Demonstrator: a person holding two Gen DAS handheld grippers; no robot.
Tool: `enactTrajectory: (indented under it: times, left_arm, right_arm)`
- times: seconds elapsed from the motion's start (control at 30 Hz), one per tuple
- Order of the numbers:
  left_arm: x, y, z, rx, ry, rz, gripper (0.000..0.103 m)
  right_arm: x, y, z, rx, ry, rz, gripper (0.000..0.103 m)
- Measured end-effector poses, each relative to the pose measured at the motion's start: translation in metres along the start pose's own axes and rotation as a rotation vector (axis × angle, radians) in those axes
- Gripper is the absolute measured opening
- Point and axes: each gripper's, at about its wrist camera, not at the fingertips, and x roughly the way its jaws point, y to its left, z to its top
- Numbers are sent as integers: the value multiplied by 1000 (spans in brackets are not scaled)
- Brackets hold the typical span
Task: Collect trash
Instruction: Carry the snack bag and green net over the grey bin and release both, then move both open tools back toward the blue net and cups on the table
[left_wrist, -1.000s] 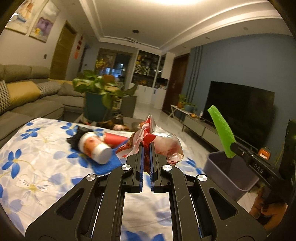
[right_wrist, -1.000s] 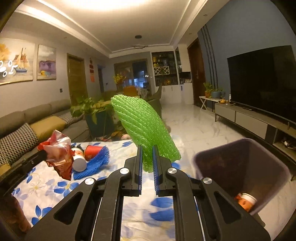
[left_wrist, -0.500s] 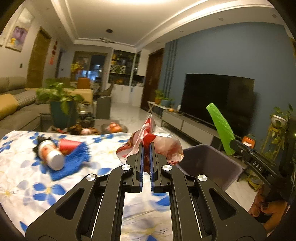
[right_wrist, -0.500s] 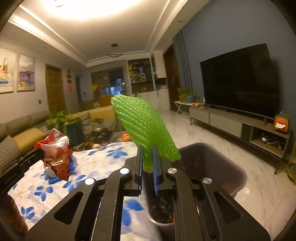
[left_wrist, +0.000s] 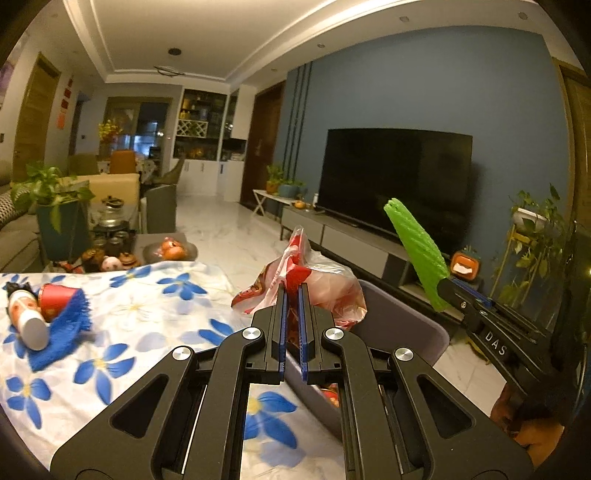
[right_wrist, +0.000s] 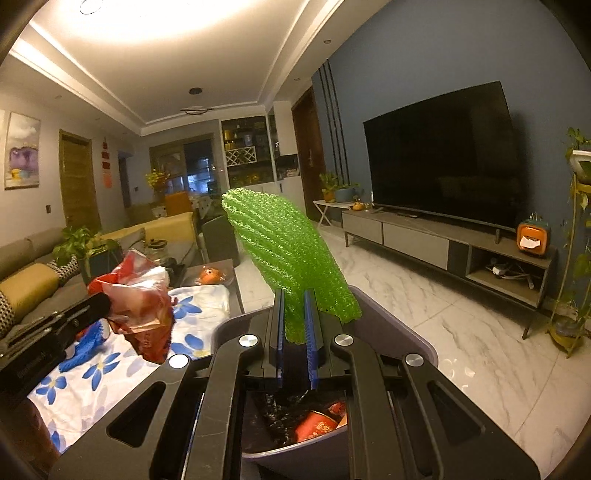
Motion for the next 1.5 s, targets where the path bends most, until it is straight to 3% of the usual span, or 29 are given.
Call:
enactTrajectory:
  times: [0.9,1.0,1.07,1.1,1.13,1.3,1.5]
  left_arm:
    - [59,-19,-15,32,54,-96,6]
    - [60,-20,-17,35,52,-118,18]
    - [61,-19,-20,34,50,-120,33]
    - [60,-18,-20,26,46,-119,49]
    - [59,-16,-20,15,40,-117,57]
    - [53,3,-20,-49,15,-68,77]
    - [42,15,-21,-58,18,-15,84]
  right_arm:
    - [10,-7,-2,33,21,26,13]
    - [11,-9,-2,34,22,32,18]
    - [13,-10,-2,34,25,30,21]
    - [14,-11,-2,34,27,28,23]
    - [14,-12,-2,35,27,28,27]
    - [13,-15,-6,50,33,22,38]
    - [9,-8,-7,56,31,21,46]
